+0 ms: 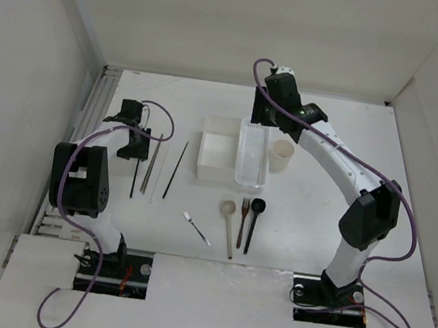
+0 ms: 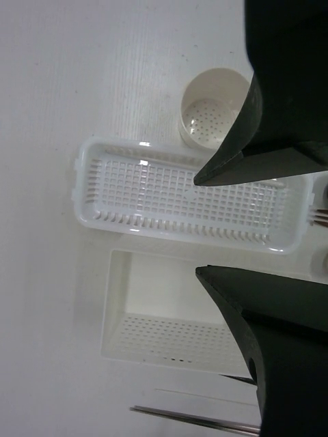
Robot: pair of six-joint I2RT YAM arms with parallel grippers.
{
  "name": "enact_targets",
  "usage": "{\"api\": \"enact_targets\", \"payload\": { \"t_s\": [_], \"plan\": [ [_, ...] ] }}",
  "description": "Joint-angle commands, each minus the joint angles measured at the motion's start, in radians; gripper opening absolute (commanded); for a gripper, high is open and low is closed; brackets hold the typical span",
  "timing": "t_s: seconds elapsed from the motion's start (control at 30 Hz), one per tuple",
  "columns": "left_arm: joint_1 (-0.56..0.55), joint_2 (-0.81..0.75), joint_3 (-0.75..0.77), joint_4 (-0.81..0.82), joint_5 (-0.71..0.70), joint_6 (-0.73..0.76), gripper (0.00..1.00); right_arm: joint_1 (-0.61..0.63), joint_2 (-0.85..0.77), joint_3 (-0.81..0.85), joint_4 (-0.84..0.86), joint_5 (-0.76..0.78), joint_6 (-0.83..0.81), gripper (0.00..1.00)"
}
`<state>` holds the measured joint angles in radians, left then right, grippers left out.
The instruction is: Sort the eating utensils into containers
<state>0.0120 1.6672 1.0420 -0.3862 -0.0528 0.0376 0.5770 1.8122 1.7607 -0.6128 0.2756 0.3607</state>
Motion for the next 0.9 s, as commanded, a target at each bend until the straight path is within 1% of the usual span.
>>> {"api": "enact_targets", "payload": {
  "t_s": [0.0,0.03,0.17,0.2,0.23,0.33,0.37,0.4,0.43,0.57,0.63,0.7,0.73,0.77,0.8,0.87],
  "plan": [
    [-0.010,0.040,0.033,-0.025,-0.016,0.039,0.44,-0.012,-0.031,-0.004,0.051,0.020,-0.022,0.56],
    [-0.010,0.066,0.033,-0.025,-0.042,0.039,0.44,-0.022,-0.031,-0.004,0.051,0.008,-0.022,0.56],
    [-0.020,0.126,0.056,-0.058,-0.070,0.030,0.40,-0.032,-0.031,-0.004,0.051,-0.001,-0.022,0.56],
    [-0.020,0.149,0.056,-0.081,-0.070,0.019,0.36,-0.032,-0.031,0.005,0.051,-0.001,-0.031,0.56],
    [-0.020,0.149,0.056,-0.094,-0.070,0.019,0.36,-0.042,-0.031,0.016,0.051,-0.001,-0.031,0.56],
    [-0.020,0.160,0.066,-0.137,-0.036,0.019,0.25,-0.051,-0.031,0.026,0.061,-0.001,-0.031,0.56],
    [-0.020,0.160,0.066,-0.137,-0.024,0.019,0.13,-0.060,-0.031,0.035,0.061,-0.001,-0.040,0.56],
    [-0.020,0.160,0.066,-0.137,-0.015,0.019,0.05,-0.060,-0.031,0.036,0.061,-0.001,-0.040,0.56],
    [-0.020,0.170,0.066,-0.137,-0.015,0.019,0.00,-0.060,-0.031,0.036,0.061,-0.001,-0.040,0.56],
    [-0.009,0.206,0.119,-0.166,0.017,-0.001,0.00,-0.069,-0.031,0.045,0.070,-0.010,-0.040,0.56],
    [0.029,0.197,0.191,-0.187,0.027,-0.015,0.00,-0.069,-0.031,0.045,0.070,-0.038,-0.080,0.56],
    [0.039,0.180,0.260,-0.230,0.050,-0.015,0.00,-0.069,-0.042,0.034,0.094,-0.065,-0.110,0.56],
    [0.052,0.168,0.332,-0.241,0.065,-0.015,0.00,-0.057,-0.053,0.025,0.105,-0.078,-0.127,0.57],
    [0.052,0.142,0.366,-0.255,0.085,0.011,0.00,-0.057,-0.071,0.013,0.119,-0.096,-0.164,0.57],
    [0.052,0.129,0.427,-0.255,0.115,0.012,0.00,-0.048,-0.080,-0.015,0.158,-0.151,-0.181,0.58],
    [0.052,0.108,0.482,-0.267,0.152,0.022,0.00,-0.039,-0.114,-0.049,0.203,-0.223,-0.224,0.61]
  ]
}}
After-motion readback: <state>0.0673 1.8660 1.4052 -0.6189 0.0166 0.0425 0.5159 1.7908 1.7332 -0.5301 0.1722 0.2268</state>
